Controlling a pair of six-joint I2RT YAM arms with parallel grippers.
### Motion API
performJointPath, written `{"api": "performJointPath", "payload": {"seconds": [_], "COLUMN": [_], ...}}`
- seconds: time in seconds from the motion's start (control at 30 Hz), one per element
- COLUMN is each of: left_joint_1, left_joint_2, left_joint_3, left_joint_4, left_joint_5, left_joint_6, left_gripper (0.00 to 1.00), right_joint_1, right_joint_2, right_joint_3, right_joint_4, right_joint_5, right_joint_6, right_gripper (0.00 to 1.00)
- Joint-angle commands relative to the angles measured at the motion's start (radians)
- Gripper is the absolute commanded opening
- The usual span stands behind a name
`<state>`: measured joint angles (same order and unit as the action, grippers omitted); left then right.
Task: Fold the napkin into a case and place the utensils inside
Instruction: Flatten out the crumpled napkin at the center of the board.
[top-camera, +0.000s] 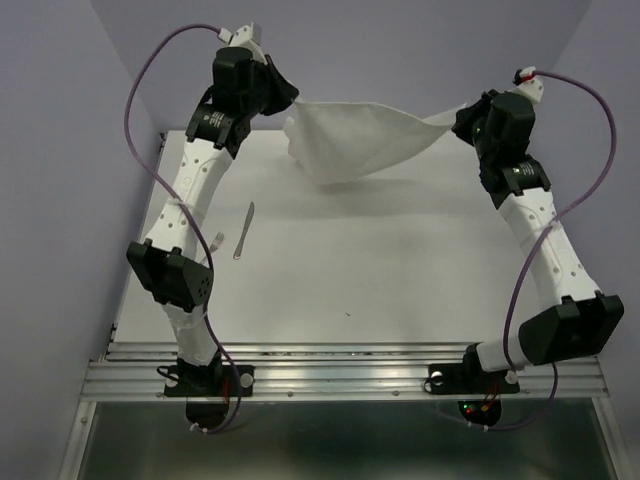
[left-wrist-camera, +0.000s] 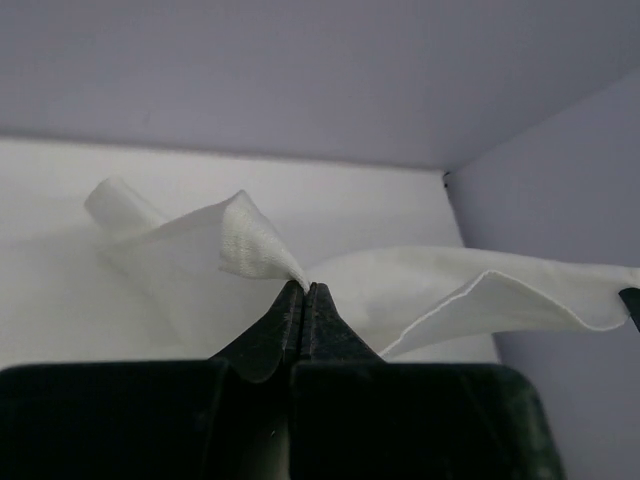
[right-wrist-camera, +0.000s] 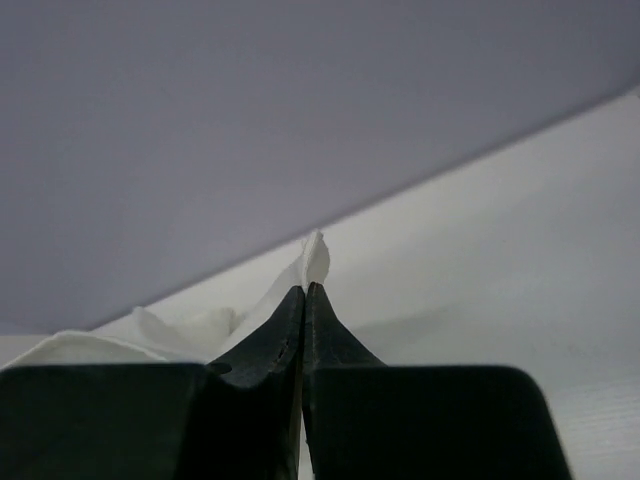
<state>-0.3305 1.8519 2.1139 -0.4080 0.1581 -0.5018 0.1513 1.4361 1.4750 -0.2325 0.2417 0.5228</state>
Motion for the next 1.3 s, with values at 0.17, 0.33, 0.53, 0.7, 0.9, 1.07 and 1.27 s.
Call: {"api": "performJointPath", "payload": {"seconds": [0.17,0.33,0.53,0.7,0.9,1.07,1.27], "left_joint_1": [0.011,0.013,0.011,0.011,0.01,0.01,0.008], "left_joint_2": [-0.284,-0.342,-0.341,-0.344,-0.307,-0.292,-0.393], "left_joint_3": [0.04,-0.015,-0.072,-0.19,-0.252,-0.203,-0.144], "left_joint_4": [0.098,0.098,0.092,0.11,0.135,0.112,0.101], "left_joint_5": [0.018,0.012,0.029,0.043,0.034,0.038,0.037], "left_joint_6": [0.048,0.074,0.066,0.051,0.052,0.068,0.089], "left_gripper": [0.0,0.0,0.0,0.0,0.0,0.0,0.0], "right_joint_1": [0.011,0.011,0.011,0.011,0.011,0.011,0.011], "right_joint_2": [-0.235,-0.279,-0.281,-0.279,-0.204,-0.174,-0.255], "right_joint_3": [0.128,0.123,0.087,0.025,0.014,0.076,0.171], "right_joint_4": [0.012,-0.007,-0.013,-0.019,-0.013,-0.013,-0.011], "right_joint_5": [0.059,0.076,0.116,0.107,0.107,0.094,0.048], "right_joint_6": [-0.095,-0.109,-0.109,-0.09,-0.084,-0.104,-0.136], "right_gripper": [0.01,0.01,0.01,0.01,0.01,0.01,0.01]}}
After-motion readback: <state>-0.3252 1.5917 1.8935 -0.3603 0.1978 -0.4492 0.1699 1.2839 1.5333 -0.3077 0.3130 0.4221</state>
